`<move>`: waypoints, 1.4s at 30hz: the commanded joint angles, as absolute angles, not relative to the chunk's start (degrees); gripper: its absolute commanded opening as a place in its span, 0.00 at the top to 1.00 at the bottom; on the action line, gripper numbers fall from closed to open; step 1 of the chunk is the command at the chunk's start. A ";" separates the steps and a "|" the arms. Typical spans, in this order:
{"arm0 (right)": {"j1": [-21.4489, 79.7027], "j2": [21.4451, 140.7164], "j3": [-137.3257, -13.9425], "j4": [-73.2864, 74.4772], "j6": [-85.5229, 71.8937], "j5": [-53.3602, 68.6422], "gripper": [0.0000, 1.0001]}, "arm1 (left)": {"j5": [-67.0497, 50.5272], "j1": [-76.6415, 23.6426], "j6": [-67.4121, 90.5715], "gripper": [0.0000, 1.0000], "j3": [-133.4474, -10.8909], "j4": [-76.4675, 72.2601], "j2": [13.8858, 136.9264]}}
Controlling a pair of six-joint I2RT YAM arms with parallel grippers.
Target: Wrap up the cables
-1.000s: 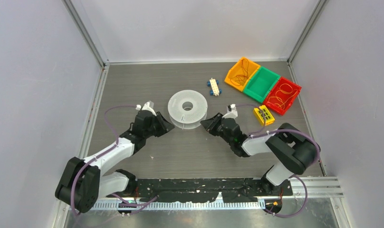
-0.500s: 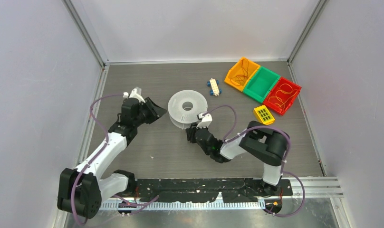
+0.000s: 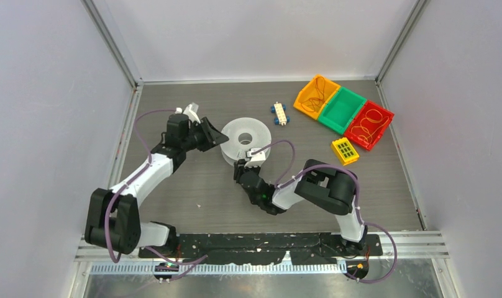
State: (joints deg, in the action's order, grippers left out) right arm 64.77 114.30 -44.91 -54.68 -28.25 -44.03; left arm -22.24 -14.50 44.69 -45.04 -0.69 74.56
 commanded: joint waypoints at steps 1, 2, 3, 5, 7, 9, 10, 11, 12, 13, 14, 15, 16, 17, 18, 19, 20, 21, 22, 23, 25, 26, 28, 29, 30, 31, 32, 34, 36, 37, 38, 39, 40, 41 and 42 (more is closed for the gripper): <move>65.03 115.59 -47.73 -52.86 -27.86 -50.37 0.65 | -27.24 -14.33 44.62 0.63 -47.81 -5.18 77.59; 65.04 116.00 -48.25 -52.62 -27.77 -50.38 0.65 | -27.44 -14.37 44.65 0.63 -47.81 -5.41 78.07; 65.04 116.30 -48.56 -51.78 -27.64 -50.46 0.65 | -27.42 -14.38 44.65 0.63 -47.81 -5.44 78.36; 65.04 116.50 -49.47 -49.79 -27.68 -50.74 0.66 | -27.34 -14.37 44.65 0.63 -47.85 -5.53 78.94; 65.04 116.68 -49.92 -48.35 -27.68 -51.08 0.68 | -27.27 -14.30 44.64 0.64 -47.77 -5.53 79.40; 65.00 116.77 -50.12 -46.97 -27.66 -51.62 0.69 | -26.97 -14.33 44.65 0.64 -47.72 -5.54 79.95; 65.02 116.70 -50.21 -46.38 -27.90 -52.00 0.71 | -26.93 -14.33 44.69 0.64 -47.75 -5.54 80.23; 64.97 116.56 -50.08 -45.32 -28.01 -52.86 0.72 | -26.82 -14.33 44.73 0.64 -47.73 -5.60 80.50; 64.96 116.42 -50.00 -44.58 -28.03 -53.19 0.75 | -26.74 -14.33 44.74 0.64 -47.80 -5.67 80.84; 64.95 116.18 -49.83 -44.30 -28.03 -53.84 0.76 | -26.64 -14.33 44.74 0.65 -47.81 -5.55 81.18; 64.95 116.06 -49.75 -43.93 -28.04 -54.03 0.77 | -26.68 -14.33 44.66 0.65 -47.70 -5.47 81.62; 64.89 115.94 -49.64 -43.67 -28.08 -54.31 0.77 | -26.64 -14.33 44.65 0.65 -47.73 -5.38 81.98; 64.83 115.93 -49.56 -43.35 -28.38 -54.36 0.77 | -26.63 -14.33 44.65 0.65 -47.70 -5.36 82.19; 64.70 115.80 -49.33 -43.30 -28.47 -54.19 0.77 | -26.63 -14.33 44.65 0.65 -47.62 -5.36 82.38; 64.69 115.77 -49.23 -43.37 -28.67 -53.99 0.77 | -26.66 -14.35 44.65 0.65 -47.51 -5.43 82.48; 64.51 115.49 -48.89 -43.44 -28.75 -53.14 0.77 | -26.65 -14.33 44.65 0.65 -47.49 -5.45 82.60; 64.34 115.16 -48.70 -43.27 -28.76 -52.20 0.79 | -26.59 -14.35 44.50 0.66 -47.46 -5.35 82.66; 64.29 115.02 -48.76 -42.51 -29.19 -52.29 0.81 | -26.29 -14.33 44.29 0.66 -47.52 -5.13 82.67; 64.13 114.80 -49.08 -40.40 -29.62 -52.69 0.81 | -25.95 -14.33 43.97 0.65 -47.56 -4.70 82.65; 64.06 114.70 -49.11 -39.49 -30.32 -52.89 0.82 | -25.67 -14.35 43.73 0.66 -47.63 -4.49 82.69; 63.75 114.31 -48.25 -39.39 -30.49 -52.95 0.82 | -25.20 -14.33 43.60 0.66 -47.51 -4.29 82.93; 63.62 114.01 -47.59 -39.99 -30.58 -53.21 0.82 | -25.16 -14.33 43.59 0.66 -47.51 -4.47 83.04; 63.41 113.61 -47.16 -40.08 -30.52 -53.86 0.82 | -25.13 -14.32 43.67 0.66 -47.48 -4.50 83.61; 63.43 113.50 -47.09 -39.84 -30.33 -54.22 0.82 | -25.18 -14.32 43.68 0.66 -47.53 -4.49 83.88; 63.32 113.30 -46.99 -39.78 -30.19 -54.75 0.82 | -25.22 -14.33 43.68 0.66 -47.57 -4.55 84.15; 63.30 113.18 -46.96 -39.63 -30.00 -55.27 0.81 | -25.22 -14.33 43.62 0.66 -47.59 -4.57 84.31; 63.22 113.15 -46.94 -39.50 -29.99 -55.50 0.79 | -25.22 -14.38 43.61 0.66 -47.60 -4.57 84.57; 63.01 113.10 -46.99 -39.04 -30.27 -55.89 0.77 | -25.25 -14.32 43.45 0.66 -47.62 -4.50 84.80; 62.75 113.31 -47.09 -38.47 -30.70 -56.10 0.75 | -25.07 -14.33 43.10 0.66 -47.55 -4.34 84.93; 62.62 113.34 -47.10 -37.92 -31.27 -56.37 0.75 | -24.93 -14.33 42.93 0.66 -47.63 -4.19 85.03; 62.56 113.32 -47.00 -37.64 -31.59 -56.57 0.75 | -24.84 -14.33 42.75 0.66 -47.64 -4.06 85.12; 62.53 113.12 -46.88 -37.25 -32.11 -57.23 0.75 | -24.73 -14.33 42.68 0.66 -47.64 -3.97 85.16; 62.51 112.94 -46.66 -37.17 -32.44 -57.58 0.75 | -24.71 -14.33 42.63 0.66 -47.66 -3.96 85.24; 62.52 112.65 -46.44 -37.11 -32.52 -58.25 0.75 | -24.63 -14.33 42.63 0.66 -47.64 -3.96 85.37; 62.50 112.49 -45.95 -37.10 -32.67 -58.66 0.75 | -24.62 -14.33 42.57 0.66 -47.64 -3.96 85.49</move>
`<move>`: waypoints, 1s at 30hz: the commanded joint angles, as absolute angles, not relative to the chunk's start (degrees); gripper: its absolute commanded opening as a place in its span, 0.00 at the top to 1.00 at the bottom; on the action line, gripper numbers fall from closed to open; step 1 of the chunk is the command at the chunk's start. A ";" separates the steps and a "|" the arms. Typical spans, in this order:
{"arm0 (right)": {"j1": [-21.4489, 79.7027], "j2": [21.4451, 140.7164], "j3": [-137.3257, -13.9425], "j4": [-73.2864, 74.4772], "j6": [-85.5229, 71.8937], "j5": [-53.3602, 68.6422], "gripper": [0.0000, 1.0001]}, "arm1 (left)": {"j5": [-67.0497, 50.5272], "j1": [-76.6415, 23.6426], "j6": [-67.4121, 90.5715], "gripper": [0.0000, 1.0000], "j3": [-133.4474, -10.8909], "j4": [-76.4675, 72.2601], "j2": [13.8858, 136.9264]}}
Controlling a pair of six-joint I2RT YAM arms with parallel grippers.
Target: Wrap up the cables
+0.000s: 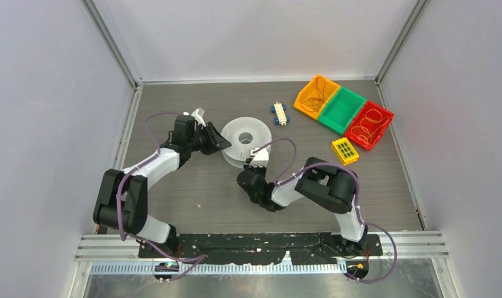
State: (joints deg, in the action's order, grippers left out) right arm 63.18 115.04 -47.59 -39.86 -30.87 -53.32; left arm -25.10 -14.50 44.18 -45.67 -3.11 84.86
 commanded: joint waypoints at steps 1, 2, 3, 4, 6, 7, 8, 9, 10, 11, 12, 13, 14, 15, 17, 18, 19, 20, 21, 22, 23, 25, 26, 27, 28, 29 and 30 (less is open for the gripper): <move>62.45 112.01 -45.74 -37.18 -32.77 -59.36 0.75 | -24.58 -14.37 42.58 0.66 -47.64 -3.94 85.58; 62.38 111.77 -45.27 -37.27 -32.80 -59.56 0.75 | -24.61 -14.33 42.57 0.66 -47.64 -3.95 85.65; 62.29 111.20 -45.05 -37.33 -32.84 -59.74 0.75 | -24.61 -14.33 42.62 0.66 -47.64 -3.95 85.64; 62.26 110.88 -44.73 -37.30 -32.47 -59.79 0.75 | -24.57 -14.33 42.63 0.66 -47.64 -3.96 85.50; 62.23 109.81 -44.42 -36.86 -31.82 -60.25 0.73 | -24.60 -14.32 42.71 0.66 -47.65 -3.80 85.08; 62.23 108.84 -44.06 -36.11 -31.69 -60.50 0.73 | -24.65 -14.30 42.76 0.66 -47.71 -3.66 84.73; 62.23 108.25 -43.78 -35.72 -31.65 -60.62 0.73 | -24.54 -14.32 42.80 0.66 -47.84 -3.42 84.28; 62.23 106.87 -42.76 -35.21 -31.69 -60.88 0.73 | -24.52 -14.33 42.80 0.66 -47.96 -3.23 83.59; 62.23 105.20 -42.12 -34.86 -31.59 -61.01 0.72 | -24.41 -14.33 42.88 0.66 -48.09 -3.03 82.92; 62.23 104.15 -40.66 -34.61 -31.61 -61.05 0.72 | -24.28 -14.37 42.89 0.66 -48.20 -2.76 82.08; 62.23 101.89 -39.84 -33.79 -31.70 -60.99 0.72 | -24.18 -14.33 42.91 0.66 -48.31 -2.40 81.30; 62.23 100.78 -38.44 -33.46 -31.71 -60.86 0.72 | -23.98 -14.33 42.91 0.66 -48.22 -2.11 80.35; 62.18 98.56 -37.76 -32.80 -31.40 -60.83 0.71 | -23.69 -14.33 42.89 0.66 -48.23 -1.85 79.27; 62.20 97.53 -36.60 -32.26 -31.05 -60.87 0.70 | -23.32 -14.33 42.83 0.65 -48.05 -1.63 78.35; 62.19 94.24 -34.74 -30.70 -31.17 -60.97 0.69 | -22.76 -14.39 42.65 0.65 -47.67 -1.01 76.34; 62.22 91.89 -34.07 -29.98 -31.23 -60.44 0.69 | -22.50 -14.41 42.40 0.65 -47.44 -0.43 75.37; 62.22 90.55 -32.62 -29.71 -31.25 -59.75 0.68 | -22.26 -14.45 41.99 0.65 -47.38 -0.21 74.33; 62.18 88.07 -31.91 -29.47 -30.77 -57.52 0.68 | -21.83 -14.57 41.24 0.65 -47.29 1.34 73.25; 62.16 86.84 -30.90 -29.37 -29.91 -56.14 0.68 | -21.03 -14.73 40.28 0.65 -47.30 2.83 72.03; 62.17 84.84 -30.43 -30.02 -28.97 -52.35 0.68 | -19.95 -14.90 39.27 0.65 -47.40 4.58 70.87; 62.20 84.12 -29.19 -31.36 -25.96 -50.04 0.67 | -18.58 -15.01 38.39 0.64 -47.33 6.06 69.08; 62.31 83.27 -27.03 -37.91 -20.35 -42.94 0.69 | -17.13 -15.03 37.61 0.65 -46.58 8.29 66.42; 62.67 83.55 -26.43 -42.41 -18.31 -39.08 0.70 | -16.58 -15.05 37.35 0.65 -46.00 8.83 65.09; 62.93 84.01 -25.57 -44.85 -13.39 -37.34 0.72 | -15.99 -15.03 37.16 0.65 -45.32 9.28 63.72; 63.59 85.38 -25.44 -49.14 -10.56 -34.45 0.73 | -15.40 -15.05 36.70 0.65 -44.32 9.90 62.28; 63.92 87.59 -25.98 -50.85 -4.93 -31.75 0.76 | -14.68 -15.03 36.35 0.65 -43.74 10.72 60.84; 64.50 88.84 -27.72 -52.64 -1.50 -30.29 0.77 | -14.05 -15.04 35.92 0.65 -43.36 11.85 59.52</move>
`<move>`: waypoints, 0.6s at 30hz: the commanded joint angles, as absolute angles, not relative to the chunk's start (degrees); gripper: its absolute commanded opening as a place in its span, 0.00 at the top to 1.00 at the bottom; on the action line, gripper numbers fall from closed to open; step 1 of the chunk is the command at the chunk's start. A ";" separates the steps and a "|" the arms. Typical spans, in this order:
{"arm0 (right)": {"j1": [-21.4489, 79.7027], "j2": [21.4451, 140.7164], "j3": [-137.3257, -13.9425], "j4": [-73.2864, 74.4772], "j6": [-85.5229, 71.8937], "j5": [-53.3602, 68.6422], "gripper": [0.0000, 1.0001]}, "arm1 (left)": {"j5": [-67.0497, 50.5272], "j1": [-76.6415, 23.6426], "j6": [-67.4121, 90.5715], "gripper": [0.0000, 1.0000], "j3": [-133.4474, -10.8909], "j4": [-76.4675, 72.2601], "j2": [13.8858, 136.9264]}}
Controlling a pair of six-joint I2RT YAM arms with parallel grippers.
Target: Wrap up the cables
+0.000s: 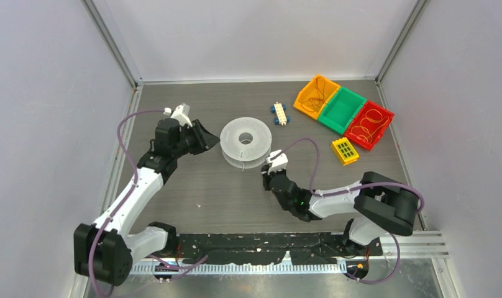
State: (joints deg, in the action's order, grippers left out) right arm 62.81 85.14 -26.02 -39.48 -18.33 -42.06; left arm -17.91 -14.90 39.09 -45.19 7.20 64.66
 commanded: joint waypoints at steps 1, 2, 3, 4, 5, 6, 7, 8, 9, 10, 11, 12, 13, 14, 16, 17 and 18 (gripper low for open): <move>65.19 91.12 -28.98 -51.17 5.32 -27.77 0.78 | -13.47 -15.03 35.38 0.65 -42.99 12.80 58.23; 65.73 92.18 -32.45 -49.45 8.59 -27.42 0.80 | -13.00 -15.03 35.03 0.65 -42.67 13.87 56.83; 66.71 94.17 -34.59 -44.77 14.85 -28.19 0.85 | -12.62 -15.05 34.60 0.65 -42.34 14.87 55.58; 67.01 95.07 -38.62 -42.51 20.41 -28.82 0.89 | -12.20 -15.03 34.24 0.65 -42.14 15.99 54.08; 67.31 96.98 -40.62 -38.03 22.73 -29.57 0.91 | -11.87 -15.03 33.94 0.65 -41.92 17.04 52.62; 67.36 97.89 -43.93 -36.24 26.89 -29.77 0.94 | -11.34 -15.05 33.79 0.65 -41.56 17.86 50.13; 67.38 99.64 -45.21 -34.15 29.18 -29.20 0.94 | -10.54 -15.03 33.68 0.65 -41.10 18.53 48.06; 67.39 100.40 -46.59 -33.91 34.28 -28.48 0.94 | -9.56 -15.04 33.69 0.65 -40.46 19.03 45.73; 67.32 101.59 -46.85 -34.36 36.83 -26.72 0.94 | -8.44 -15.03 33.68 0.65 -39.64 19.37 43.33; 67.28 102.03 -47.26 -34.54 40.87 -25.67 0.95 | -7.05 -15.01 33.71 0.65 -38.76 19.52 40.85; 67.01 102.83 -47.58 -33.77 42.28 -23.09 0.94 | -5.56 -15.03 33.70 0.65 -37.94 19.85 38.47; 66.81 103.18 -48.83 -32.79 43.81 -21.83 0.94 | -3.74 -14.95 33.56 0.64 -37.17 20.28 35.98; 66.27 103.89 -49.51 -30.74 44.19 -19.39 0.95 | -1.94 -14.94 33.31 0.63 -36.66 21.20 33.71; 66.01 104.37 -51.07 -29.79 44.69 -18.40 0.95 | -0.73 -14.94 32.91 0.62 -36.26 21.83 31.70; 65.38 106.54 -53.48 -26.73 46.10 -16.91 0.95 | 2.78 -14.94 31.76 0.61 -35.80 23.13 28.44; 65.21 107.10 -54.08 -25.53 46.83 -17.02 0.95 | 3.69 -14.94 31.25 0.61 -35.84 23.77 27.21; 65.04 108.18 -54.81 -25.51 48.33 -17.57 0.95 | 4.43 -14.94 30.87 0.61 -35.90 24.30 26.30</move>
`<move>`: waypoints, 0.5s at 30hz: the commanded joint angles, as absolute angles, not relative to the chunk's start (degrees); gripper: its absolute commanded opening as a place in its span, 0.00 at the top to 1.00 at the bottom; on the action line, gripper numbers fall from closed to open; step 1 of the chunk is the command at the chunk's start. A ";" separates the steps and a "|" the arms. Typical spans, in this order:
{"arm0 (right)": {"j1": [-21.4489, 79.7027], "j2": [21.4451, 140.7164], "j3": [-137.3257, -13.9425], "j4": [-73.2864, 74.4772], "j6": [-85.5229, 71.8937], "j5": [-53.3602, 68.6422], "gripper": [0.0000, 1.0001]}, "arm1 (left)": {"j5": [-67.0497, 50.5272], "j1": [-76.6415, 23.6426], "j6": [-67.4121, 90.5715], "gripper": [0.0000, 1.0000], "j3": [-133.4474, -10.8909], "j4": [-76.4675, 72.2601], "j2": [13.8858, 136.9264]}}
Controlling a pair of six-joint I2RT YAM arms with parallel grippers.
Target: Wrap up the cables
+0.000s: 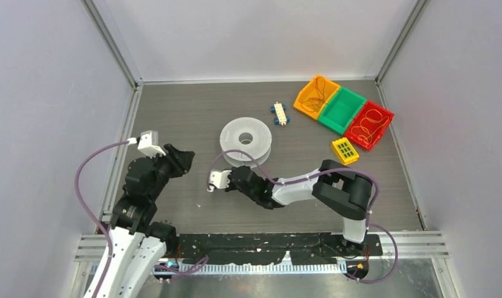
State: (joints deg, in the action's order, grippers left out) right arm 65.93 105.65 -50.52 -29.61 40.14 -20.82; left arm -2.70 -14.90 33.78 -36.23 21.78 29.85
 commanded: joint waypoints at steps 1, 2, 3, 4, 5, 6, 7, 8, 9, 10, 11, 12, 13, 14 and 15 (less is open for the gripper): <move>64.86 108.63 -55.19 -25.71 49.57 -17.79 0.95 | 5.02 -14.94 30.52 0.60 -35.95 24.56 25.29; 64.51 109.47 -55.45 -25.50 50.10 -18.18 0.94 | 5.23 -14.94 30.33 0.60 -35.98 24.79 24.90; 64.34 109.80 -55.96 -25.23 51.11 -18.54 0.95 | 5.35 -14.94 30.12 0.59 -36.15 25.05 24.85; 63.98 110.42 -56.19 -25.01 51.48 -19.75 0.95 | 5.44 -14.94 30.08 0.59 -36.41 25.31 24.94; 63.81 110.76 -56.50 -24.77 52.27 -20.51 0.95 | 5.45 -14.94 30.01 0.59 -36.68 25.58 25.24; 63.58 111.16 -56.55 -24.58 52.63 -22.07 0.95 | 5.39 -14.94 29.90 0.59 -36.94 25.82 25.57; 63.52 111.35 -56.44 -24.51 53.19 -22.81 0.95 | 5.29 -14.96 30.01 0.59 -37.07 26.01 25.89; 63.41 111.60 -56.30 -24.52 53.45 -24.45 0.95 | 5.21 -14.94 30.02 0.59 -37.15 26.07 26.08; 63.39 111.65 -55.98 -24.52 53.75 -25.27 0.94 | 5.23 -14.94 30.20 0.59 -37.10 25.91 26.29; 63.26 111.69 -55.76 -24.74 53.86 -26.45 0.95 | 5.15 -14.94 30.36 0.59 -36.96 25.67 26.40; 63.23 111.70 -55.34 -24.94 53.94 -26.98 0.95 | 5.10 -14.93 30.57 0.59 -36.74 25.41 26.45; 63.14 111.73 -55.09 -25.44 53.95 -27.95 0.95 | 5.07 -14.95 30.77 0.59 -36.60 25.12 26.44; 63.08 111.76 -54.69 -25.77 54.05 -28.92 0.95 | 4.94 -14.94 30.91 0.59 -36.56 24.86 26.42; 62.86 111.83 -54.50 -26.46 54.09 -29.49 0.95 | 4.78 -14.94 31.09 0.59 -36.51 24.63 26.53; 62.76 111.81 -54.19 -26.81 54.06 -30.47 0.95 | 4.68 -14.94 31.18 0.59 -36.49 24.55 26.53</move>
State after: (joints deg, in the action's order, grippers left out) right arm 63.20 111.77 -54.35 -23.88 52.53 -25.45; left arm 4.05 -14.90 31.07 -36.18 26.04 26.39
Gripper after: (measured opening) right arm 0.061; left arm 0.408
